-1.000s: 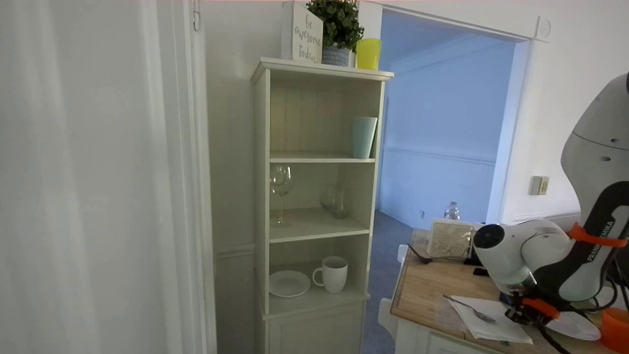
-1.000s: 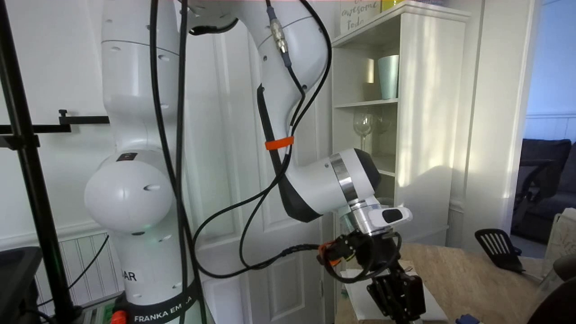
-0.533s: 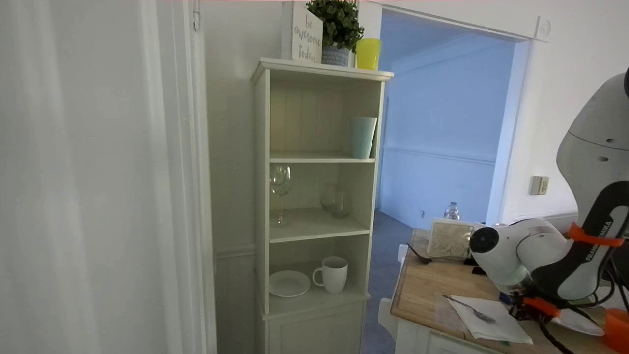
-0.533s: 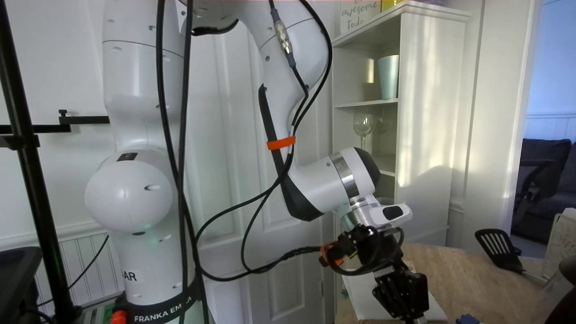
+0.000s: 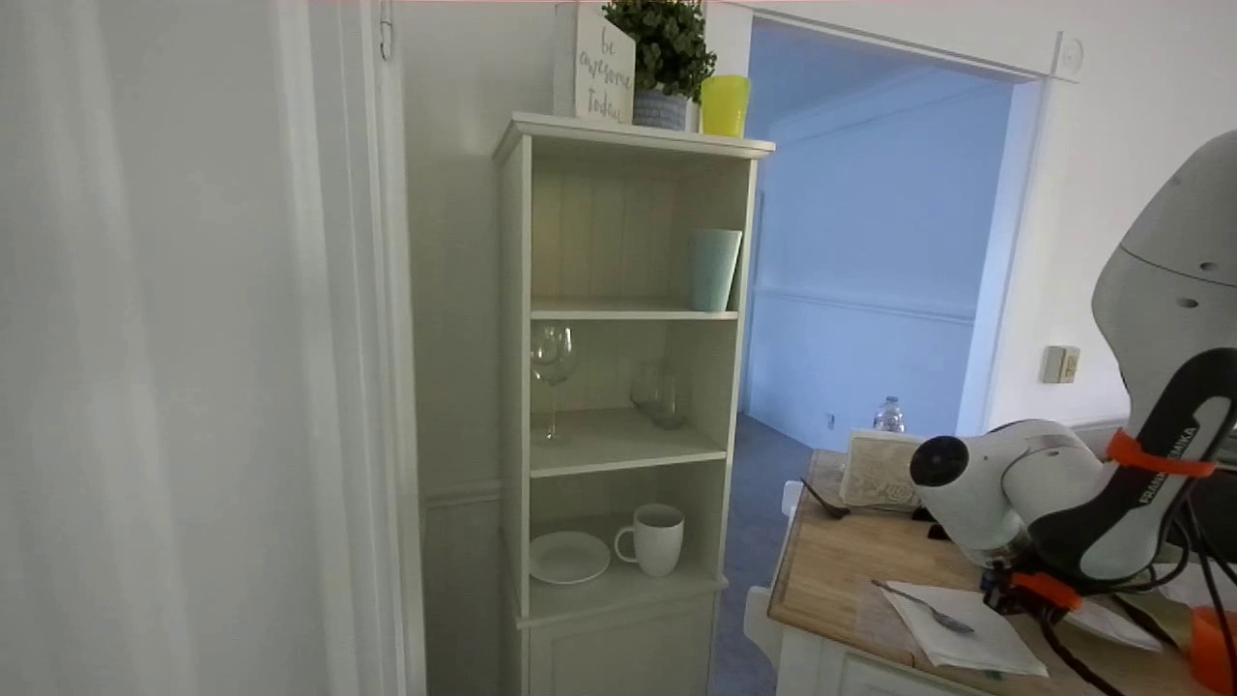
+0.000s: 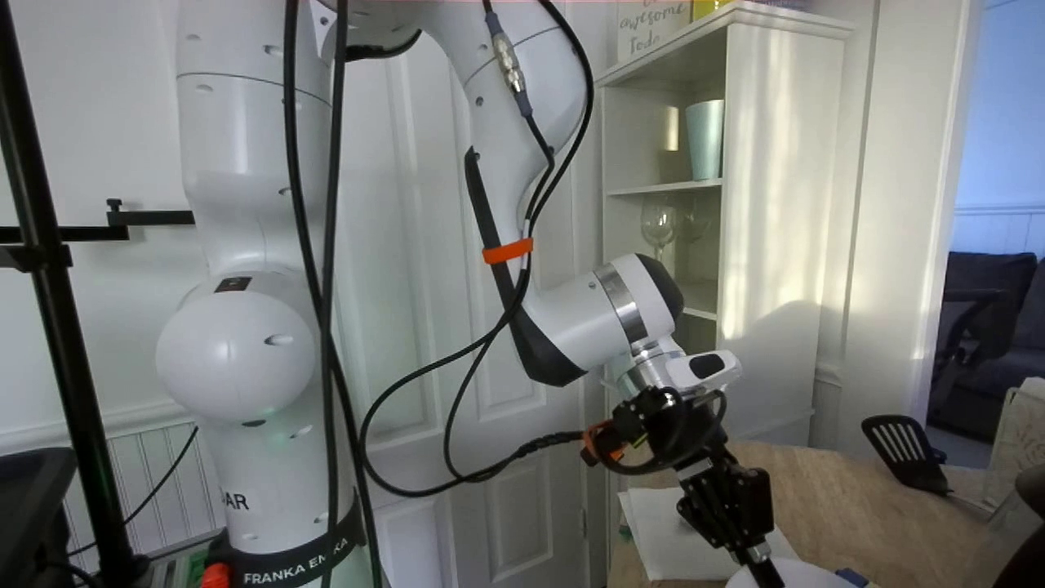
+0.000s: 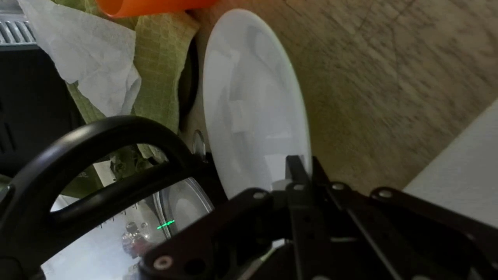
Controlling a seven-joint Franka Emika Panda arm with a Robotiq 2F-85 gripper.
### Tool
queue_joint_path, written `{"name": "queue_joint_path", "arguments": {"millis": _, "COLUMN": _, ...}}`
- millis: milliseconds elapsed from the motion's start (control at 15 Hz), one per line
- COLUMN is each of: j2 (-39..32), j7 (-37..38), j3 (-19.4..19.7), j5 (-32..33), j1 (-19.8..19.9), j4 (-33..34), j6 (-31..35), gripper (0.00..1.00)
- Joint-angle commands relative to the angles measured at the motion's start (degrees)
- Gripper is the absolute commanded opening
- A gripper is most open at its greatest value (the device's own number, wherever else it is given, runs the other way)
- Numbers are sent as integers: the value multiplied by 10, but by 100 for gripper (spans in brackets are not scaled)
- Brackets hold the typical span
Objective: Pick up the white plate on the table and place it in the bottom shelf of the cabinet
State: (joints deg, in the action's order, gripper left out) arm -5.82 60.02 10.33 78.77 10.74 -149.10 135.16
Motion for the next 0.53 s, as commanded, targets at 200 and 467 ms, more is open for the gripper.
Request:
{"name": "queue_joint_path", "arguments": {"millis": 200, "j2": 48, "j7": -13, "j3": -17, "j5": -56, "j1": -14, "j4": -8, "j6": -7, "gripper": 1}}
{"name": "queue_joint_path", "arguments": {"millis": 467, "j2": 99, "j7": -42, "j3": -35, "j5": -135, "j1": -35, "j4": -22, "j6": -44, "gripper": 1}}
